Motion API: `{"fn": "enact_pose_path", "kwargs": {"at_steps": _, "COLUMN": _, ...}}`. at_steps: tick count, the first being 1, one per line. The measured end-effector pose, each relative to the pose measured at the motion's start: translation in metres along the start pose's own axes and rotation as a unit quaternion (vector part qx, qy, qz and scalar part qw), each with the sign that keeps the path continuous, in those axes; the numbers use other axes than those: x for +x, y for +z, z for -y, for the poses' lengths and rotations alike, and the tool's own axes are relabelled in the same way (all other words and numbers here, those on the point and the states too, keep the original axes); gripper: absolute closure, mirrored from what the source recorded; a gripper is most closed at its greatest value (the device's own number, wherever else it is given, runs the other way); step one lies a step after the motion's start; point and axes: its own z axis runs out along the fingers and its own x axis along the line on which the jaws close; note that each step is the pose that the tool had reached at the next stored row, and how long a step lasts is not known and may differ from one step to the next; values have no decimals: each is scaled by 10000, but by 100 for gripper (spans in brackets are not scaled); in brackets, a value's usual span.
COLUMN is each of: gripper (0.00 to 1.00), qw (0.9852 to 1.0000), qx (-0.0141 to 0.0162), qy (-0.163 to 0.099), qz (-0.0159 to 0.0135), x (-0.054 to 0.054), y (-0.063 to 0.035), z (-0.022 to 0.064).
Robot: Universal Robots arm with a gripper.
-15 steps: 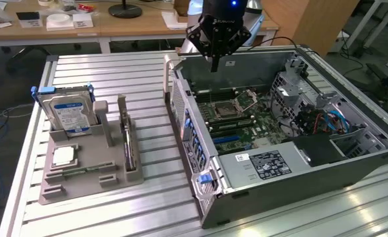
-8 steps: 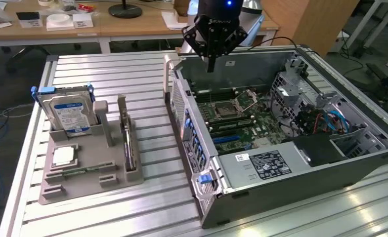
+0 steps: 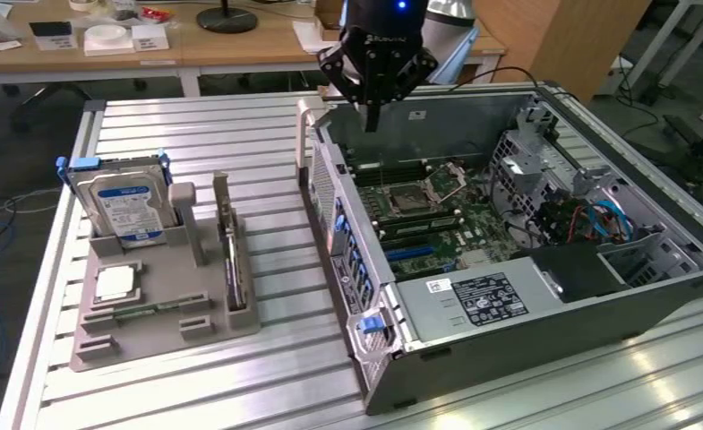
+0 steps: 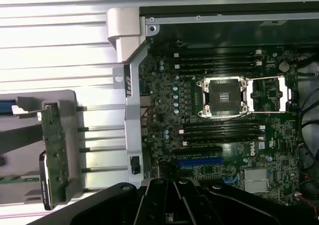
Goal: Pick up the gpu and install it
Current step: 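Reach for the gpu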
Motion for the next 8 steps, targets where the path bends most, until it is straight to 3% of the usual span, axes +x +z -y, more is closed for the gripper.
{"fn": "enact_pose_path", "kwargs": {"at_steps": 8, "gripper": 89, "qw": 10000, "qx": 0, "qy": 0, "qz": 0, "x": 161, "y": -4, "z": 12}}
